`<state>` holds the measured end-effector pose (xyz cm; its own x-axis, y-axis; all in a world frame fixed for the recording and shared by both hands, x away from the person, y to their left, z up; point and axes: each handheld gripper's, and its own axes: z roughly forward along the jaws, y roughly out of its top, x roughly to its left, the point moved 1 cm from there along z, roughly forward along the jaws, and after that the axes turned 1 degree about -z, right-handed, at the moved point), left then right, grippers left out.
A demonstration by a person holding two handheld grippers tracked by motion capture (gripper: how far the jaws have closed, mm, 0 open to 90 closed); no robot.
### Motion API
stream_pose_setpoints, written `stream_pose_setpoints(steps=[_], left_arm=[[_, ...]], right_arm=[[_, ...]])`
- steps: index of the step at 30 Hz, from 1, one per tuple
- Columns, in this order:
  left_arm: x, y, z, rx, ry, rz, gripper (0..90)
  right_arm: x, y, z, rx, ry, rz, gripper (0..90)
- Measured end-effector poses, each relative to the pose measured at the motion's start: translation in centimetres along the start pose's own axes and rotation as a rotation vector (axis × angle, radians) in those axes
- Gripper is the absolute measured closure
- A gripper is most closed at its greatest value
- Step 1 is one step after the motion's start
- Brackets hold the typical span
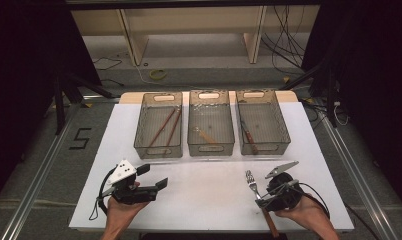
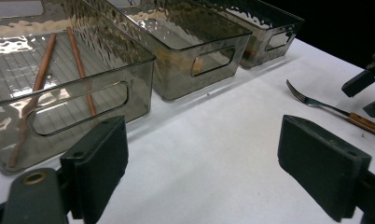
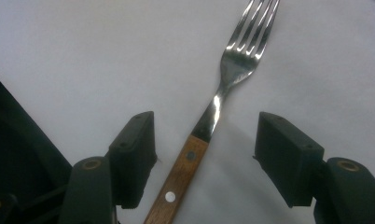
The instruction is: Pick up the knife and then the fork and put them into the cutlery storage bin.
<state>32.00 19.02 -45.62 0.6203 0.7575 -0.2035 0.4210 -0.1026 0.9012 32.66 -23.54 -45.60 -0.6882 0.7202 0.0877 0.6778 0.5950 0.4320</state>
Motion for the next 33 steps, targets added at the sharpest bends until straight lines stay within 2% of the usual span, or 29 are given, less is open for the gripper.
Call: stream_pose_setpoints(steps=[33], left_arm=[[0.0,0.0,0.0,0.002,-0.001,0.006,15.6]], right_arm=[[1.2,-1.4,0.9,0.087,-0.008,-0.028,36.9]])
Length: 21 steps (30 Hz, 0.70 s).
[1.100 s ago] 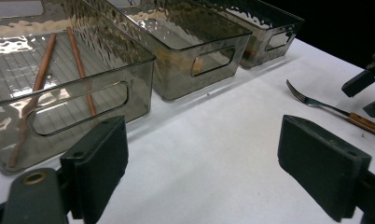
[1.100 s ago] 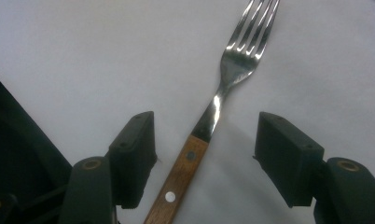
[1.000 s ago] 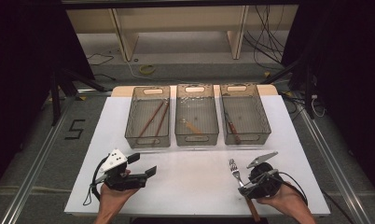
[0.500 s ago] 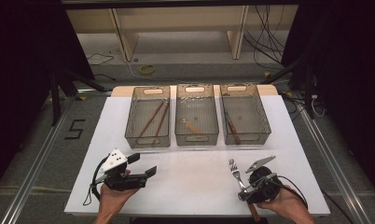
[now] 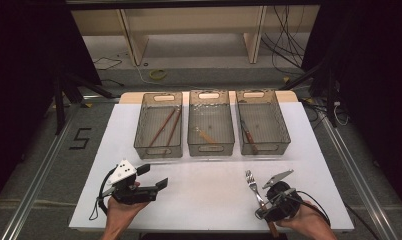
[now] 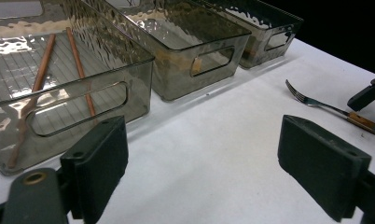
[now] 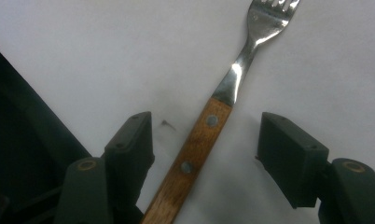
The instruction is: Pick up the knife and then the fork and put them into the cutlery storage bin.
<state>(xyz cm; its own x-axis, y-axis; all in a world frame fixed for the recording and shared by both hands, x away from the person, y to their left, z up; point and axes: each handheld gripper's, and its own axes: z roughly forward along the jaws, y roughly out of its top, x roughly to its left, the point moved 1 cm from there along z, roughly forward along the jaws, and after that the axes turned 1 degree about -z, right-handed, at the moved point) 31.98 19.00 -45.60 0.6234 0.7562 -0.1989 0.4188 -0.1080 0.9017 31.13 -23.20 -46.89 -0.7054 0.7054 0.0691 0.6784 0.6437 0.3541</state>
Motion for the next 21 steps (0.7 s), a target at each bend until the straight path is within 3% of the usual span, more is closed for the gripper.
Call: stream_pose_setpoints(steps=[21], left_arm=[[-0.01,0.0,0.04,0.0,0.0,0.002,15.5]], right_arm=[[0.1,-0.49,0.0,0.033,-0.03,-0.033,49.0]])
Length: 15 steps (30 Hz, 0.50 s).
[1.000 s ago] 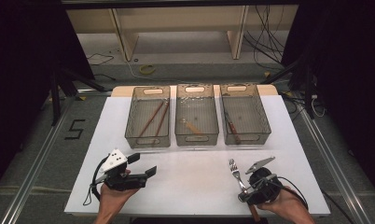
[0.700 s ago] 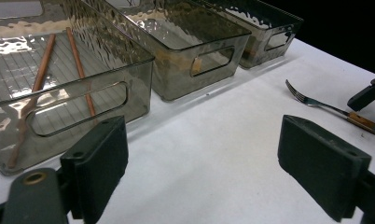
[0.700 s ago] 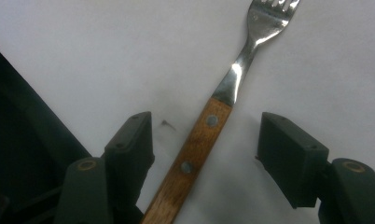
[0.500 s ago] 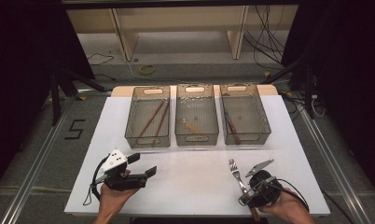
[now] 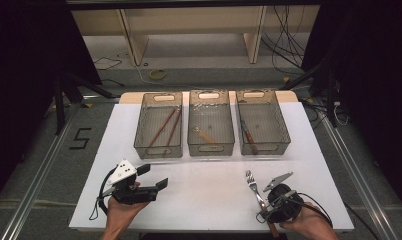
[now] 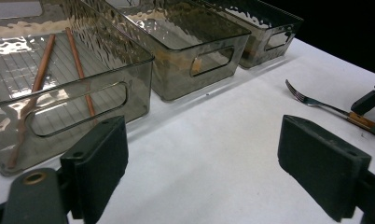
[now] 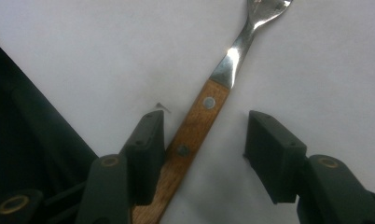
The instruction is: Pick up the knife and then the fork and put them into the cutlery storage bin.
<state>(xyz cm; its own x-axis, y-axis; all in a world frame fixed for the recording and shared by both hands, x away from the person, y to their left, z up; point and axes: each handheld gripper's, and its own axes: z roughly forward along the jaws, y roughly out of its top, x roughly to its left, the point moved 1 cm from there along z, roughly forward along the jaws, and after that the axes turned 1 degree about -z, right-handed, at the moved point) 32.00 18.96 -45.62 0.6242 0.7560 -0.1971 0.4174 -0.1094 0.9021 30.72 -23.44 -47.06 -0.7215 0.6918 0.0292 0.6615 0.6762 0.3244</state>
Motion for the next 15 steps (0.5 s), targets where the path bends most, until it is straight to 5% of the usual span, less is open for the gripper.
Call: stream_pose_setpoints(steps=[15], left_arm=[[-0.01,-0.01,-0.02,0.0,0.0,0.001,15.6]], right_arm=[[-0.17,0.03,-0.05,0.017,-0.048,-0.029,67.1]])
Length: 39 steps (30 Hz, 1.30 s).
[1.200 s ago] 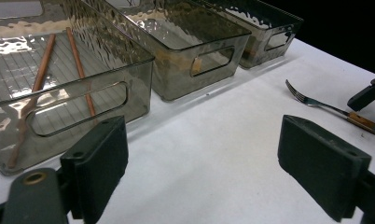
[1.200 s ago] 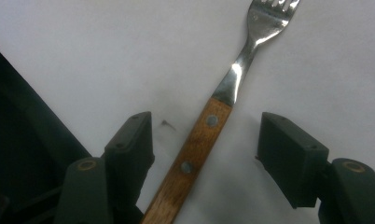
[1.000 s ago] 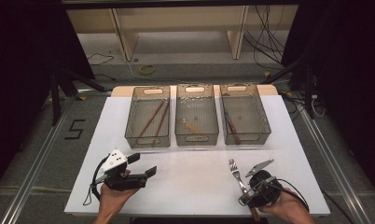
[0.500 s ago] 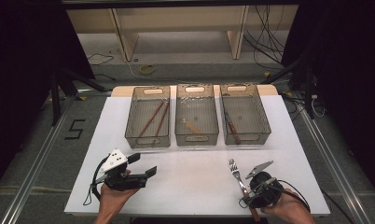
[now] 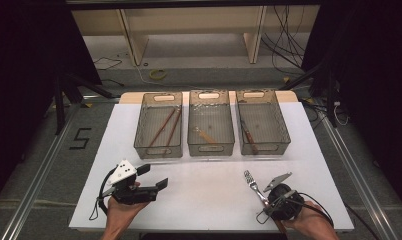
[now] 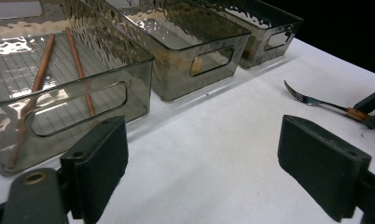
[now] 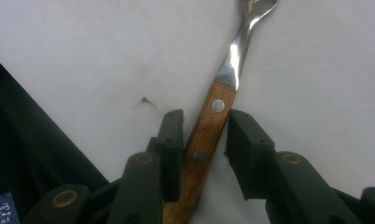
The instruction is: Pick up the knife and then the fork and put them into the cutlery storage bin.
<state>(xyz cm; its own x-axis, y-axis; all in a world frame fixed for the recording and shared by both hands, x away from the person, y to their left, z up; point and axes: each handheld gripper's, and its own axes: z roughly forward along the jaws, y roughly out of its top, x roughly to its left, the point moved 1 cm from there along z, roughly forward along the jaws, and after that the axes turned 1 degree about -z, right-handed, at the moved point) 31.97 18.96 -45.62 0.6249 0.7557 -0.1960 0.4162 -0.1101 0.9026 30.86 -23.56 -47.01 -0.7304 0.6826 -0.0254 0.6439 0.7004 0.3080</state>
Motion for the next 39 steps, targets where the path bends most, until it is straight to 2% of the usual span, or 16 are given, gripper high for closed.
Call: stream_pose_setpoints(steps=[5,13,23,31,39], left_arm=[[0.0,0.0,0.0,0.001,0.0,0.0,15.6],[-0.1,0.0,0.0,0.002,-0.001,0.002,15.6],[-0.1,0.0,0.1,0.003,-0.002,0.0,15.6],[-0.1,0.0,0.1,0.003,-0.002,-0.001,15.6],[0.0,-0.1,0.1,0.005,-0.001,-0.004,15.6]], right_arm=[[-0.1,0.1,0.0,0.008,0.006,0.012,68.3],[-0.5,0.3,0.0,0.024,0.001,0.013,76.4],[-0.3,0.5,0.0,0.034,-0.009,-0.004,77.6],[-0.7,0.4,-0.1,0.01,0.007,0.001,77.7],[-0.9,0.8,-1.4,-0.058,0.024,-0.007,77.7]])
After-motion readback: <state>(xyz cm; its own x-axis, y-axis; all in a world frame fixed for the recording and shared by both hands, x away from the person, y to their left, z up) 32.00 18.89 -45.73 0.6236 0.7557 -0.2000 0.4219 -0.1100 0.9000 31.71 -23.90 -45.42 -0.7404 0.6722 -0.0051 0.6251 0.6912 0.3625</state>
